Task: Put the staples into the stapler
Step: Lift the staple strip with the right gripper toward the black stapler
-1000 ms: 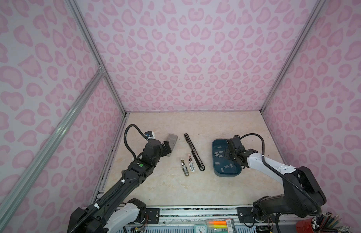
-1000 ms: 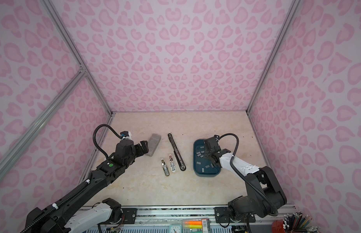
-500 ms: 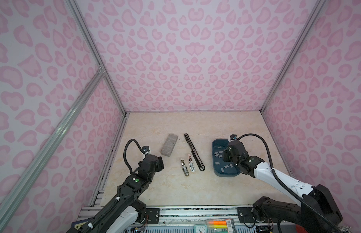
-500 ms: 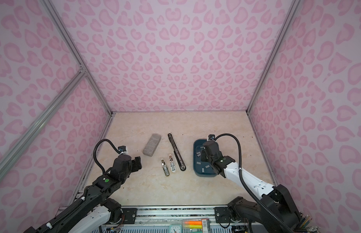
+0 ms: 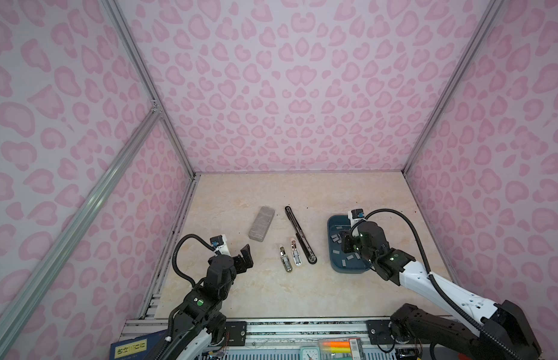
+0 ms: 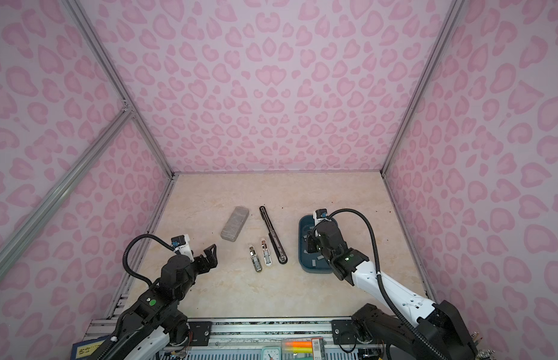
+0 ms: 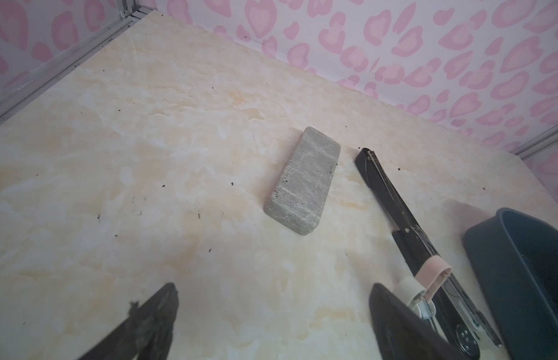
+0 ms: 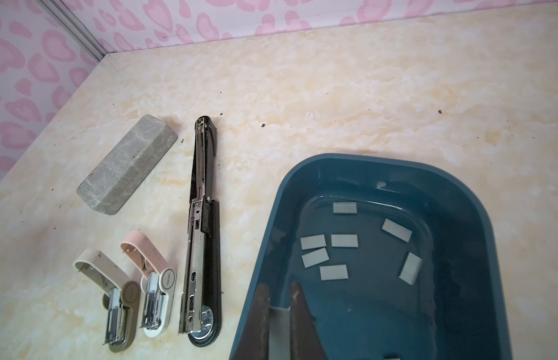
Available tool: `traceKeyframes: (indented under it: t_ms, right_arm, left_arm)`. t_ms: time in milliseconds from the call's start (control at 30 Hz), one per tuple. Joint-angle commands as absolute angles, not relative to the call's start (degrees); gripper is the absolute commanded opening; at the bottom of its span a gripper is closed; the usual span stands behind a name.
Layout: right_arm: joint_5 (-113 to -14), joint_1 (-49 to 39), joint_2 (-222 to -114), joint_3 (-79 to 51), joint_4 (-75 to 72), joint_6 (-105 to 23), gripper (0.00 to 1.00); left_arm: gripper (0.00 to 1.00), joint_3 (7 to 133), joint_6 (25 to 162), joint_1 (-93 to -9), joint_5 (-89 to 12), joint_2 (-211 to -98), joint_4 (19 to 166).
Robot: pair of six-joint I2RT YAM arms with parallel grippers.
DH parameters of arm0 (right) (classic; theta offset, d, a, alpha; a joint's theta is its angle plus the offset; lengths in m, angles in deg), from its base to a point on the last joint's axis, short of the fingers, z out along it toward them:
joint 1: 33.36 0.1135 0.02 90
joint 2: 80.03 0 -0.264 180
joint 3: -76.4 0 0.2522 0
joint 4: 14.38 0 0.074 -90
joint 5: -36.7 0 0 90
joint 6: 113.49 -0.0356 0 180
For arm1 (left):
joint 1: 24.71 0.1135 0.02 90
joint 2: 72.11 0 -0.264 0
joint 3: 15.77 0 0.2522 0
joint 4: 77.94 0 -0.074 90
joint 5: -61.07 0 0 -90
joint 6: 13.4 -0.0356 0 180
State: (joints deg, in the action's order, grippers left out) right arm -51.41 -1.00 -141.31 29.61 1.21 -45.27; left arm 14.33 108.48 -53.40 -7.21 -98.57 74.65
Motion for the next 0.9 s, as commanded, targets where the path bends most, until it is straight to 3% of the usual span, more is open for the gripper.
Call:
traceKeyframes:
  t_ms: [0, 367, 500, 733, 867]
  right_arm:
    - [-51.15, -1.09, -140.71, 30.71, -1.19, -43.82, 0.07]
    - [-57.09, 0.48, -131.52, 32.43, -2.44, -43.67, 0.09]
    - [-50.53, 6.39, -130.22, 28.62, 2.59, -45.15, 0.09]
    - [-44.92, 17.33, -136.16, 28.04, -3.23, -48.57, 0.05]
    - [-47.74, 20.06, -143.01, 27.87, -11.09, -44.95, 0.03]
  left_arm:
    - [0.97, 15.62, 109.91, -53.36, -6.26, -101.29, 74.50]
    - [0.92, 19.06, 109.87, -53.71, -6.49, -109.56, 73.10]
    - [0.91, 18.23, 110.18, -53.98, -5.73, -106.68, 72.82]
    - [0.92, 15.76, 110.09, -53.98, -6.44, -99.10, 72.62]
    - [0.93, 14.88, 110.27, -53.98, -5.95, -96.66, 72.63]
